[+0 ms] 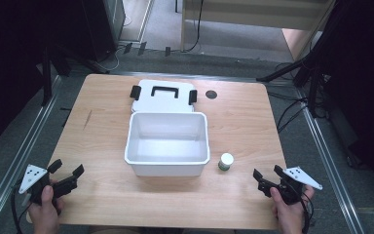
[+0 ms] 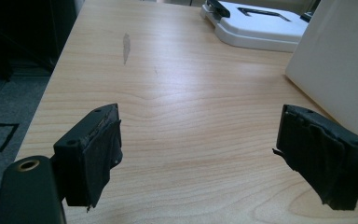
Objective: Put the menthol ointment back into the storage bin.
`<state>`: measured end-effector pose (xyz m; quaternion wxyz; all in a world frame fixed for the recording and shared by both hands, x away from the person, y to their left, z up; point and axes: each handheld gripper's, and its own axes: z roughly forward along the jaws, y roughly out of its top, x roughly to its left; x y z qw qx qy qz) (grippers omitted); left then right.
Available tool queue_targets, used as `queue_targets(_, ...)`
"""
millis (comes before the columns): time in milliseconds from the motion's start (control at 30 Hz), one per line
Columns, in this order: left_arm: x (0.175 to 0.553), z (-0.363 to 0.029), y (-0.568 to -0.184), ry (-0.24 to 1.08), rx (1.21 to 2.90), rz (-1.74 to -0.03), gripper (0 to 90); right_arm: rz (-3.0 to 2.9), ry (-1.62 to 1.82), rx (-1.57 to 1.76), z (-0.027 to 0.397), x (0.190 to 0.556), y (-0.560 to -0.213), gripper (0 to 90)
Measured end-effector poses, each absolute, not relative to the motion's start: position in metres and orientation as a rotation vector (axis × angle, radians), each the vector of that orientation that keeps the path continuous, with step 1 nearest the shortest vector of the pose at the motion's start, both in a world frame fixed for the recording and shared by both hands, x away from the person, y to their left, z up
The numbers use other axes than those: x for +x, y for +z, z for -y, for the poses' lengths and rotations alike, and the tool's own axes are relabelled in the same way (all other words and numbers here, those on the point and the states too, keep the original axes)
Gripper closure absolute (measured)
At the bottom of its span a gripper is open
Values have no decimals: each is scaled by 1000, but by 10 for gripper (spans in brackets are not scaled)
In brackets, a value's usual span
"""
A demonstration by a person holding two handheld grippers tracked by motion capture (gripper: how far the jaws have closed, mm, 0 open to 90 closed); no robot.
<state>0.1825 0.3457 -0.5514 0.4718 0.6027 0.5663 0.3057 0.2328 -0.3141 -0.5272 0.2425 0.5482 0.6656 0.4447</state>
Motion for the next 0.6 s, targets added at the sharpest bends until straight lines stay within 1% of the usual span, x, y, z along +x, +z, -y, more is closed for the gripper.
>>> queue_targets(200,182,-337,-552,807,1536,-1361,151,-1975,1099,1494,307,241,-513,149)
queue_targets(233,182,-337,-552,807,1536,-1362,151,-2072,1000,1458,302,244,-504,149)
queue_targets(300,182,-338,-552,804,1529,-1365,151,-2100,968,1451,300,245,-501,149)
queue_targets(333,182,-339,-552,791,1520,-1370,151,-2174,877,1430,295,249,-492,151)
queue_targets(467,182,-340,-552,787,1521,-1374,151,-2282,775,1402,285,255,-478,157)
queue_targets(600,182,-341,-552,780,1520,-1372,151,-2443,607,1344,263,268,-462,175)
